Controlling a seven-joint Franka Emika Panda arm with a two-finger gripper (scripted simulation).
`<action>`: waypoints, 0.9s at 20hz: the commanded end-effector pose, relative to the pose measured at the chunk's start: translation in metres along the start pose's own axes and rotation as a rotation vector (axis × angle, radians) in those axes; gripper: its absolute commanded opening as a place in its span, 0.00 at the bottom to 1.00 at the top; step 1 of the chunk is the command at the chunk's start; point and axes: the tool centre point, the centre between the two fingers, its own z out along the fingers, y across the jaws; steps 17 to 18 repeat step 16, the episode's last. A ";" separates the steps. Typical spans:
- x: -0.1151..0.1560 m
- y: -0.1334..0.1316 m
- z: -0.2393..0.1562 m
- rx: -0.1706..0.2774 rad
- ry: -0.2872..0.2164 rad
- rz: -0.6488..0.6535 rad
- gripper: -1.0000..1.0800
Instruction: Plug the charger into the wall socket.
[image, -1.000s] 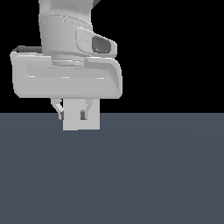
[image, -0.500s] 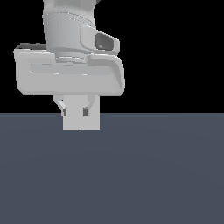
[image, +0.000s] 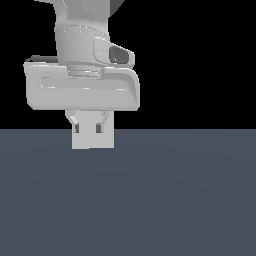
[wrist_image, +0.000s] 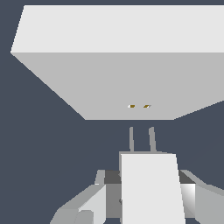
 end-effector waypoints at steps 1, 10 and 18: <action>0.010 0.000 0.003 0.000 0.000 0.000 0.00; 0.032 0.000 0.009 0.000 0.000 0.000 0.00; 0.031 0.000 0.009 0.000 0.000 0.000 0.00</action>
